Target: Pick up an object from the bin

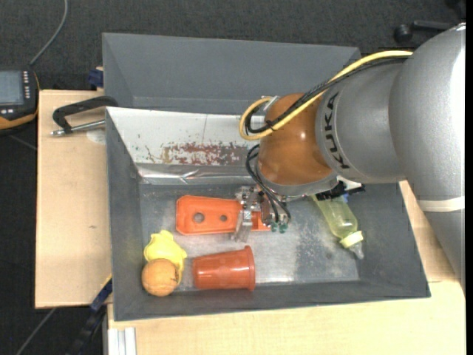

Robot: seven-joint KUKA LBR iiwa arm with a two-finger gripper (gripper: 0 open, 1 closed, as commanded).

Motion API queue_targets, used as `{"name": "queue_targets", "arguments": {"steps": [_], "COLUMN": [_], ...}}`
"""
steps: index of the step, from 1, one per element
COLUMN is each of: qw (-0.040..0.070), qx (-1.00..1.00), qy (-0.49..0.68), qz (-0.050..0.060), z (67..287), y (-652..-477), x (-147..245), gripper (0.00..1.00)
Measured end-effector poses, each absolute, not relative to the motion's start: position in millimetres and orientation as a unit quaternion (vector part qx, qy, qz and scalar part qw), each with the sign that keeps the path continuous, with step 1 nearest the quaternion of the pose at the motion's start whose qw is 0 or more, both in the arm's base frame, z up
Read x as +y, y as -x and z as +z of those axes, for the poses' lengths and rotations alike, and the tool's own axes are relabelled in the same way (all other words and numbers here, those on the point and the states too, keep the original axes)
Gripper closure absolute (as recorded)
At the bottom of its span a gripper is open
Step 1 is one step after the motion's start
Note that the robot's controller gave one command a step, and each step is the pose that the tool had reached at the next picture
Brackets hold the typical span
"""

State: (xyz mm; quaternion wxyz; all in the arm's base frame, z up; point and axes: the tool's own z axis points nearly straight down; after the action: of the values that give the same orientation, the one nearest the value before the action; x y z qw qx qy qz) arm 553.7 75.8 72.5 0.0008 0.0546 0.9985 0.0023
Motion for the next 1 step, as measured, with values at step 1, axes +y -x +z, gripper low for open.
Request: {"name": "queue_targets", "arguments": {"steps": [1], "qw": [0.001], "qx": [0.999], "qy": [-0.046], "qz": [0.003], "z": [102.8], "y": [-556.5], "x": [76.3], "gripper": [1.0]}}
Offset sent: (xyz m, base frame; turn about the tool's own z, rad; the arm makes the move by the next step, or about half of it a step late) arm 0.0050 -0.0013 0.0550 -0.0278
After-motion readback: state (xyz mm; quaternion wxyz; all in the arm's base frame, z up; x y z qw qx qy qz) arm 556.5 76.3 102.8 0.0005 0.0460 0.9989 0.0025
